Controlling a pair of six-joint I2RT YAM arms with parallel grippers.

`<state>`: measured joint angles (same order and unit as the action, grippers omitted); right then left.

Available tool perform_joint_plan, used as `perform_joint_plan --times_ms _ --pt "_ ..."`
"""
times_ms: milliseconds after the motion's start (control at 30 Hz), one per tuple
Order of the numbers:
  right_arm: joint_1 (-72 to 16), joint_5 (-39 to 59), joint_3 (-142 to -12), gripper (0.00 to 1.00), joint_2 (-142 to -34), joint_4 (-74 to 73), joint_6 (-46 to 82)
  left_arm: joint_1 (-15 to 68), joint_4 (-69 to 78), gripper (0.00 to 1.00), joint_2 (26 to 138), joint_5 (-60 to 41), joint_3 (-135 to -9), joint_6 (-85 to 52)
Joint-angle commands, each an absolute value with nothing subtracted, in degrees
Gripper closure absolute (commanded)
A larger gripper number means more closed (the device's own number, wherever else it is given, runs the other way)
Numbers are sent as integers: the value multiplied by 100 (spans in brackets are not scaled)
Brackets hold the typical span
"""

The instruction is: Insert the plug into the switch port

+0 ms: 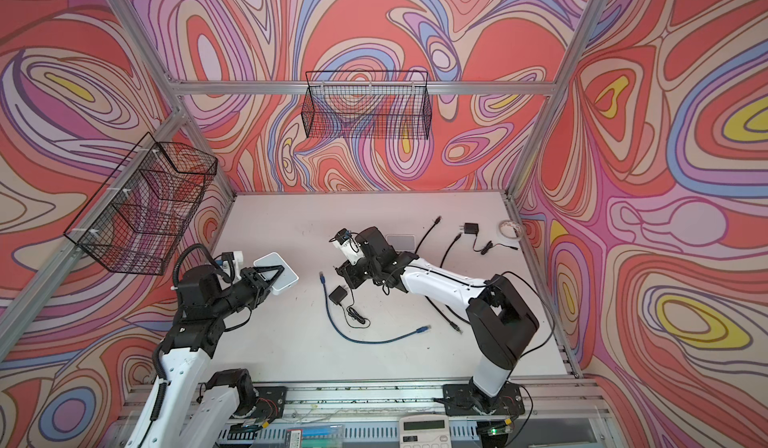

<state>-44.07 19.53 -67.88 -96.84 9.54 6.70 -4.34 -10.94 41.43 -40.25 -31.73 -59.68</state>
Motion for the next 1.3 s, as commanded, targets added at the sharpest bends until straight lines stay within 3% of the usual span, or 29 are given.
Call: perform_joint_plan --times_ms 0,167,533,833,1267 --pt "-4447 2115 -6621 100 -9521 844 905 -97 161 100 4561 -3715 -3175 -6062" --pt "-4452 2108 -6425 100 -9414 779 970 500 1460 100 5516 -3482 -3226 -6220" --pt "-4528 2213 -5854 100 -9098 289 1271 1429 2712 100 7221 -3036 -3717 -6231" --pt "-4565 2023 -5548 100 -8818 8 1424 1764 3445 100 7799 -2866 -3676 -6571" --pt "-4569 1605 -5605 100 -8763 -1 1389 1834 3529 100 7708 -3011 -3502 -6597"
